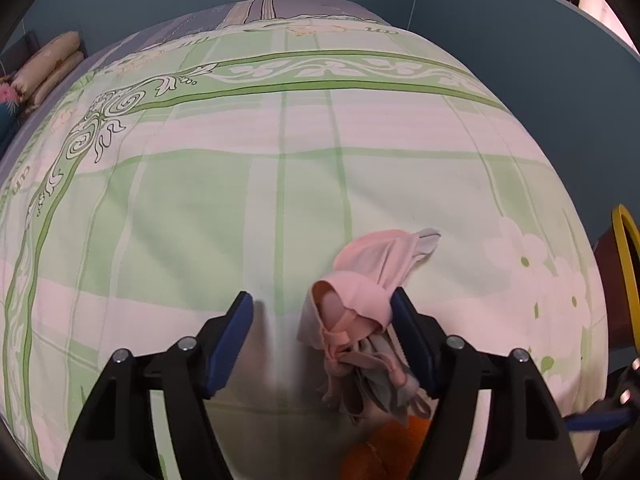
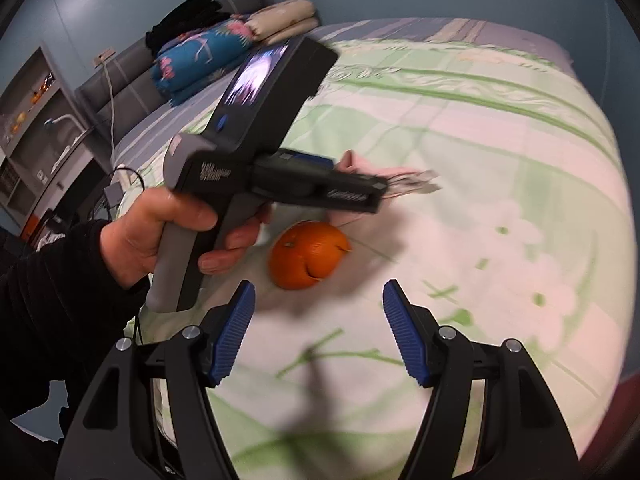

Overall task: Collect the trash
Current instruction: 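Grasp the pink cloth with the left tool while the right tool grasps the tangerine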

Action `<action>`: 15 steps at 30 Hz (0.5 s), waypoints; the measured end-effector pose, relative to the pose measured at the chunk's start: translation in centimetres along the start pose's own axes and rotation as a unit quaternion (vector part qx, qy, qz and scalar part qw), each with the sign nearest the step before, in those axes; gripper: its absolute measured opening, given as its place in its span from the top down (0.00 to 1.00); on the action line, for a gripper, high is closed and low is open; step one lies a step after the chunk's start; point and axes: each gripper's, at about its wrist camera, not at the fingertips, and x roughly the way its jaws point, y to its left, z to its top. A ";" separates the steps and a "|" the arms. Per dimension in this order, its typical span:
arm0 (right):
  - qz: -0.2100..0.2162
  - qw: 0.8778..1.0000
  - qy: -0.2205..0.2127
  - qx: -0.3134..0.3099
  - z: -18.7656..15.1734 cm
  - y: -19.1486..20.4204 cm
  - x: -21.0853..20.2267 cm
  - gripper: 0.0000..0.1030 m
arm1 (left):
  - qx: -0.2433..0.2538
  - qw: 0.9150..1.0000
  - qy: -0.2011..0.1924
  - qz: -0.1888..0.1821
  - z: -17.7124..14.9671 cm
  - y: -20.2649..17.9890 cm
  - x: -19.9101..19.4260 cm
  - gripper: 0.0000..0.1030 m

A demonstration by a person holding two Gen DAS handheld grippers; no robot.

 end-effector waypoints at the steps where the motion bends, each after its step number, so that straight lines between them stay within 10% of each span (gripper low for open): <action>1: 0.002 1.000 0.003 -0.002 0.2 0.0 0.3 0.39 | -0.002 1.000 0.001 -0.001 0.1 0.1 0.1 0.40; 15: -0.008 0.999 0.040 -0.020 1.6 0.7 6.2 0.41 | -0.026 0.999 -0.005 -0.035 0.5 2.2 0.2 0.65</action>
